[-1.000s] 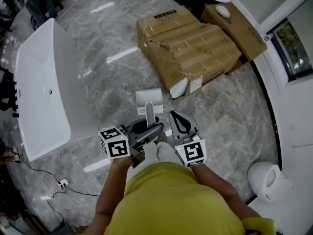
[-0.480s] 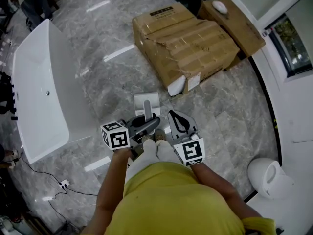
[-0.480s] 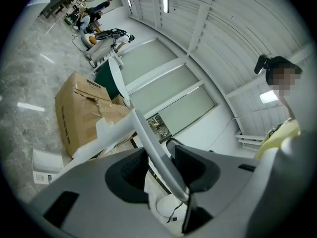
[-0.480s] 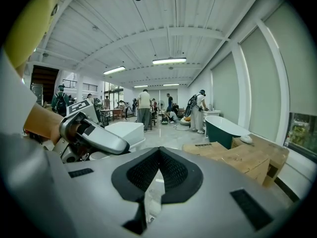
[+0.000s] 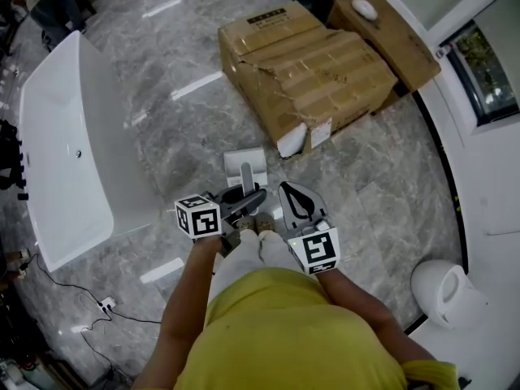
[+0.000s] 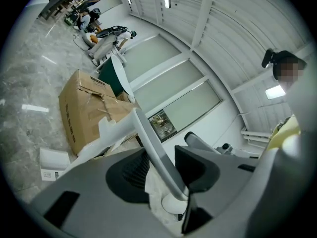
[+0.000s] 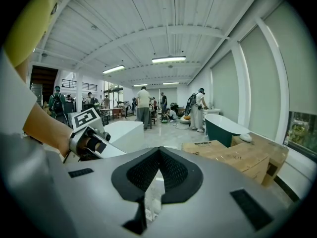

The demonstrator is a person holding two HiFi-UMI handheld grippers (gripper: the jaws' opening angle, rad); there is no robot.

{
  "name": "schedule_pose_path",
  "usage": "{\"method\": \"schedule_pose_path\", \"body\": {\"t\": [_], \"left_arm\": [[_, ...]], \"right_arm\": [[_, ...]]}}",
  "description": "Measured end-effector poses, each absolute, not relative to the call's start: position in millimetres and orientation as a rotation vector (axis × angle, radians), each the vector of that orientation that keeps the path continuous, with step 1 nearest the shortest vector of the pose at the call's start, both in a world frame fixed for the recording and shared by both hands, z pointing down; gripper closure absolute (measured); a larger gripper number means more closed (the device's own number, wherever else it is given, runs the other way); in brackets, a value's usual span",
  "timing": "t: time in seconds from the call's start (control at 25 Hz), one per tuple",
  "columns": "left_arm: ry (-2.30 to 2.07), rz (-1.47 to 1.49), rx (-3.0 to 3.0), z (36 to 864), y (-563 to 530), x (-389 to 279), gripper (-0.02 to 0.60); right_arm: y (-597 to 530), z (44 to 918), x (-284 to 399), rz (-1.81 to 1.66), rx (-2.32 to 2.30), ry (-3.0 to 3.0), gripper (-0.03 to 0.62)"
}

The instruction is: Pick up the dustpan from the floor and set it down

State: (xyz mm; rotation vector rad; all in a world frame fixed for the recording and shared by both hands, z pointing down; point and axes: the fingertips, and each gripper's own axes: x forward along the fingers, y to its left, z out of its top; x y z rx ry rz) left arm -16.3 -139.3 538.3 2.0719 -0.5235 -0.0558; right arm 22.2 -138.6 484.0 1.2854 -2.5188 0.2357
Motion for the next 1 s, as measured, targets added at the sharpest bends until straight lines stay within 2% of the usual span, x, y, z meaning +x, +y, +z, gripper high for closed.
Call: {"method": "schedule_pose_path", "body": {"t": [0.68, 1.0], "left_arm": [[-0.59, 0.086, 1.981, 614, -155, -16, 0.426], [-0.606, 0.064, 1.945, 622, -146, -15, 0.411]], "right_arm": [[-136, 486, 31, 0.246, 1.31, -2.493, 0.583], [-136, 485, 27, 0.245, 1.307, -2.494, 0.583]]}}
